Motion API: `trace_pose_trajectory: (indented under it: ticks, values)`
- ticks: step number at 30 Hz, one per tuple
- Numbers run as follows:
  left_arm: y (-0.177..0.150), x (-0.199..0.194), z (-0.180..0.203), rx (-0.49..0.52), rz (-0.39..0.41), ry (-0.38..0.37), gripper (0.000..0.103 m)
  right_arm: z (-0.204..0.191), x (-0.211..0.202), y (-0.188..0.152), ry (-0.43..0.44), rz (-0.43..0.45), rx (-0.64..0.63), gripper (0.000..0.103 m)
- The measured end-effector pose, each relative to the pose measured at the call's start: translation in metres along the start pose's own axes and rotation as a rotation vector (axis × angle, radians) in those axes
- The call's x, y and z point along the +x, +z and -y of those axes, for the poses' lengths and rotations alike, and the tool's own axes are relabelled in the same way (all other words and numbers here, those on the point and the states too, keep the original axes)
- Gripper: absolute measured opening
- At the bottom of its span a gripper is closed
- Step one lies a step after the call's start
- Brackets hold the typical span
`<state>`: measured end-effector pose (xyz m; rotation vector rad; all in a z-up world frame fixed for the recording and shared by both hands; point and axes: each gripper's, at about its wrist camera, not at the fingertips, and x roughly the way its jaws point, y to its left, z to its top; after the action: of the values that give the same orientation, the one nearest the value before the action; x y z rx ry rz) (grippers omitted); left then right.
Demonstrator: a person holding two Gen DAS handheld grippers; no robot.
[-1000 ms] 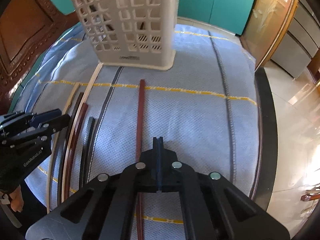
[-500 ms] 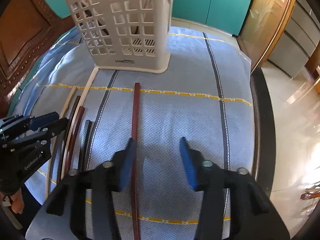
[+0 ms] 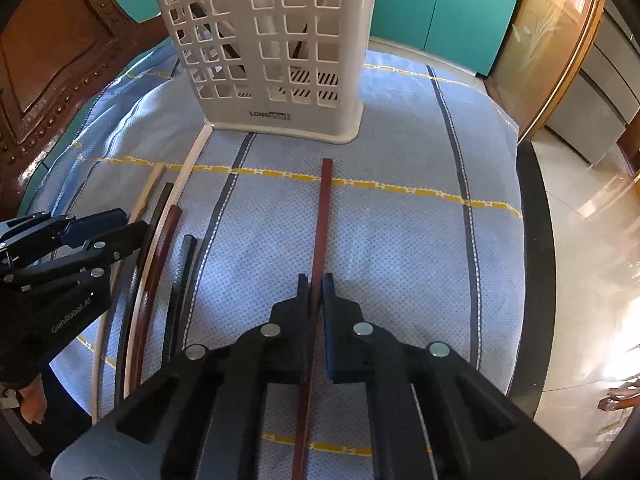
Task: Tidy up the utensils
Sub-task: 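Lift both chopsticks, lower them into the white holder and open both tools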
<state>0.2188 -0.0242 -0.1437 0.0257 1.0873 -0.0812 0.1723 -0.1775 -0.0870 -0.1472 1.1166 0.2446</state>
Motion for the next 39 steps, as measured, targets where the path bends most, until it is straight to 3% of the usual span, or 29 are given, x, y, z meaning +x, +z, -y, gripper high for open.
trace_pose_trajectory:
  ticks: [1,2,6,12,24,30,34,37,39]
  values:
    - [0.000,0.000,0.000,-0.001,0.002,0.001,0.022,0.001,-0.001,0.000,0.005,0.003,0.006,0.006]
    - [-0.001,-0.001,0.000,-0.001,0.004,0.002,0.010,0.003,-0.003,0.000,0.008,0.009,0.010,0.006]
    - [0.000,-0.004,-0.004,-0.023,0.009,-0.015,0.007,0.012,-0.019,0.002,0.024,0.066,0.035,0.006]
    - [0.005,-0.036,-0.016,-0.061,0.125,-0.071,0.007,0.031,-0.050,0.007,0.075,0.158,0.090,0.006]
    - [0.014,-0.158,-0.028,-0.054,0.423,-0.180,0.007,0.054,-0.159,0.003,0.241,0.437,0.129,0.006]
    - [0.052,-0.231,-0.031,-0.042,0.603,-0.216,0.007,0.064,-0.223,0.049,0.306,0.629,0.173,0.006]
    - [0.089,-0.277,-0.037,-0.077,0.774,-0.236,0.007,0.077,-0.248,0.085,0.311,0.787,0.266,0.006]
    - [0.106,-0.278,-0.037,-0.118,0.878,-0.184,0.007,0.080,-0.244,0.101,0.293,0.854,0.322,0.006]
    - [0.115,-0.258,-0.038,-0.131,0.890,-0.153,0.007,0.072,-0.228,0.107,0.240,0.854,0.315,0.006]
